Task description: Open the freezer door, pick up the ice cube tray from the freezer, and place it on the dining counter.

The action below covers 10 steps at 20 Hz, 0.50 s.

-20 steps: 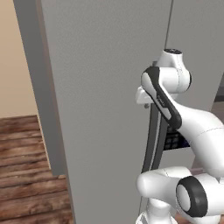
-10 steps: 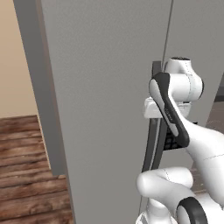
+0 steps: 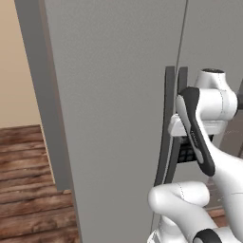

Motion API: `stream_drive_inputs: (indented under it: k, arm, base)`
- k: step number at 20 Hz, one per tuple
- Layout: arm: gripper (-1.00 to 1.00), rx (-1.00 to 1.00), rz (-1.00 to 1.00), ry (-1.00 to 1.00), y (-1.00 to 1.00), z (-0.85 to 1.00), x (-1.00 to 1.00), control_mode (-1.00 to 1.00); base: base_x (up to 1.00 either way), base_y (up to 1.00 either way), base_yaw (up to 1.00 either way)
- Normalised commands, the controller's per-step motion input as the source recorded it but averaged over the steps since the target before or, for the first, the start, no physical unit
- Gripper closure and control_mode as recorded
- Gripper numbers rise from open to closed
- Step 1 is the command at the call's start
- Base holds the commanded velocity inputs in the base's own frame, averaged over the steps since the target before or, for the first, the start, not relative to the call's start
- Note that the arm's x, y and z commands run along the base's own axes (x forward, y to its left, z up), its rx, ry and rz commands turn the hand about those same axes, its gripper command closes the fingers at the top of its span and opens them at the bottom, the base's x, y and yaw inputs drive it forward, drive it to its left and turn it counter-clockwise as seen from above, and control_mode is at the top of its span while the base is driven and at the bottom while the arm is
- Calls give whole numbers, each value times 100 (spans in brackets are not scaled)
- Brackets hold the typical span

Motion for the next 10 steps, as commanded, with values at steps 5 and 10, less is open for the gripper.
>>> stream_drive_inputs:
  k: [5, 10]
  arm:
    - [-100, -2, 0, -4, 0, 12, -24, -100]
    - [-100, 0, 0, -2, 0, 4, 0, -100]
  base:
    - [0, 0, 0]
    - [0, 0, 0]
